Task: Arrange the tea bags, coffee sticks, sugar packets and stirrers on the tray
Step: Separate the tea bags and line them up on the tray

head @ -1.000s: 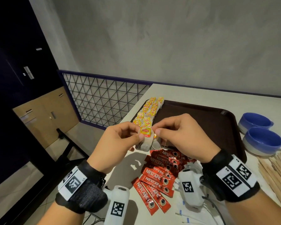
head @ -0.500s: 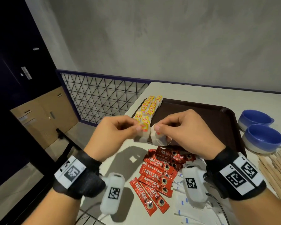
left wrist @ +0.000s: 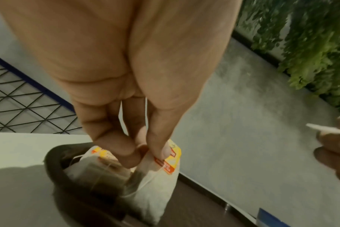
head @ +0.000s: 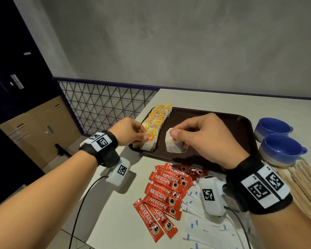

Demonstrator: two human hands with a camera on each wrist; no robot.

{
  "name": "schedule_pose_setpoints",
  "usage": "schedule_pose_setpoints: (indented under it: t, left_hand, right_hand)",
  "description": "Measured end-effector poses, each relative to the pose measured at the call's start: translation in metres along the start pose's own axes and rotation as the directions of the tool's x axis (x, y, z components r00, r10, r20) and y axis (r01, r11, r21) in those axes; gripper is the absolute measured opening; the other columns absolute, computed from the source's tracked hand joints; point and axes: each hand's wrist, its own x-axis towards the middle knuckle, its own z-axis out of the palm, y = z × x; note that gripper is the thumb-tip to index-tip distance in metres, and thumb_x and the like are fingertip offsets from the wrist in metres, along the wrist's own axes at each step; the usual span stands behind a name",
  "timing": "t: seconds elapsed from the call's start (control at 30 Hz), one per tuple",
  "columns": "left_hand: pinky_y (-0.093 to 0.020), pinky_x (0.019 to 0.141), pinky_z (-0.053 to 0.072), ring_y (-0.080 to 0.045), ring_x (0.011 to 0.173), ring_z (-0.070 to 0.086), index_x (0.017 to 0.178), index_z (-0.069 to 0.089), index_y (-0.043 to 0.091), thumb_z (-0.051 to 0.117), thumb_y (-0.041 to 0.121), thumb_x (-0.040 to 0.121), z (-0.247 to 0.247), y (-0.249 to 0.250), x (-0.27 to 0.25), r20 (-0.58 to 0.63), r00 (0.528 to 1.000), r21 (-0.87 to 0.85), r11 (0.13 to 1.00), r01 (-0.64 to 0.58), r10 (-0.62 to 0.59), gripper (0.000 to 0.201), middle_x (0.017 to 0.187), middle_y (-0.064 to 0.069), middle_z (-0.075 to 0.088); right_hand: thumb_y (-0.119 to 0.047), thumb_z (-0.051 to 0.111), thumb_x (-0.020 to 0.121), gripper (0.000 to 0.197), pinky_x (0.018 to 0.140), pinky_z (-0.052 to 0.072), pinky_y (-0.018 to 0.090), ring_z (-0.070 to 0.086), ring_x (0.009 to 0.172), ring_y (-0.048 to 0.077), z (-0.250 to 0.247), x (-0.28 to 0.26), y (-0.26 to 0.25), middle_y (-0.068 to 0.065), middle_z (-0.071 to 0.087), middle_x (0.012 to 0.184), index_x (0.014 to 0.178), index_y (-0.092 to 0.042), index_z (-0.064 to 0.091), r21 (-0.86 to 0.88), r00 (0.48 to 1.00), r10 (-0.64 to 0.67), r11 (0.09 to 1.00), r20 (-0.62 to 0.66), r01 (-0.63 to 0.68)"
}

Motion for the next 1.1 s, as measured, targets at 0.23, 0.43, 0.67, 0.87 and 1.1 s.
schedule_pose_setpoints:
  t: [0.23,0.43,0.67,0.87,1.1]
  left_hand:
    - [-0.021,0.062,0.042,-0.011,0.08,0.068,0.098,0.07,0.027,0.088,0.034,0.078,0.006,0.004,0.005,-0.057,0.998,0.194,0.981,0.004,0.007,0.028,0.088,0.007,0.073]
    - [-0.007,0.057,0.038,0.007,0.067,0.062,0.08,0.076,0.029,0.085,0.025,0.082,0.011,0.003,-0.013,-0.023,0.99,0.222,0.966,-0.13,0.139,0.01,0.076,0.015,0.072]
    - [-0.017,0.072,0.046,0.0,0.082,0.065,0.09,0.083,0.03,0.078,0.031,0.088,0.02,0.004,-0.021,0.024,0.992,0.334,0.934,-0.128,0.127,0.006,0.091,0.014,0.072]
    - [-0.029,0.086,0.051,-0.012,0.096,0.061,0.112,0.08,0.026,0.064,0.031,0.096,0.024,0.006,-0.025,0.075,0.982,0.441,0.877,-0.19,0.175,0.024,0.114,0.004,0.063]
    - [-0.027,0.084,0.051,-0.009,0.095,0.061,0.109,0.079,0.034,0.062,0.026,0.095,0.021,0.002,-0.038,0.068,0.974,0.376,0.899,-0.226,0.217,0.023,0.107,0.01,0.06]
  right_hand:
    - [-0.025,0.076,0.092,0.012,0.063,0.057,0.017,0.073,0.069,0.011,-0.006,0.003,0.002,-0.012,0.078,0.081,0.084,-0.022,0.084,0.034,0.999,0.008,0.999,-0.038,-0.007]
    - [-0.024,0.076,0.092,0.013,0.061,0.052,0.012,0.071,0.065,0.007,-0.008,0.004,0.003,-0.012,0.078,0.079,0.083,-0.021,0.084,0.038,0.999,0.012,0.999,-0.052,-0.01]
    - [-0.024,0.076,0.092,0.011,0.06,0.051,0.012,0.07,0.065,0.003,-0.009,0.003,0.002,-0.012,0.078,0.08,0.084,-0.022,0.083,0.049,0.998,0.015,0.999,-0.055,-0.013]
    - [-0.026,0.076,0.092,0.011,0.062,0.055,0.014,0.071,0.063,0.006,-0.01,0.005,0.002,-0.012,0.078,0.079,0.084,-0.024,0.083,0.035,0.997,0.008,0.999,-0.071,-0.006]
    - [-0.027,0.076,0.092,0.012,0.062,0.054,0.014,0.071,0.065,0.007,-0.011,0.005,0.005,-0.014,0.077,0.08,0.084,-0.023,0.083,0.023,0.997,0.012,1.0,-0.076,-0.011]
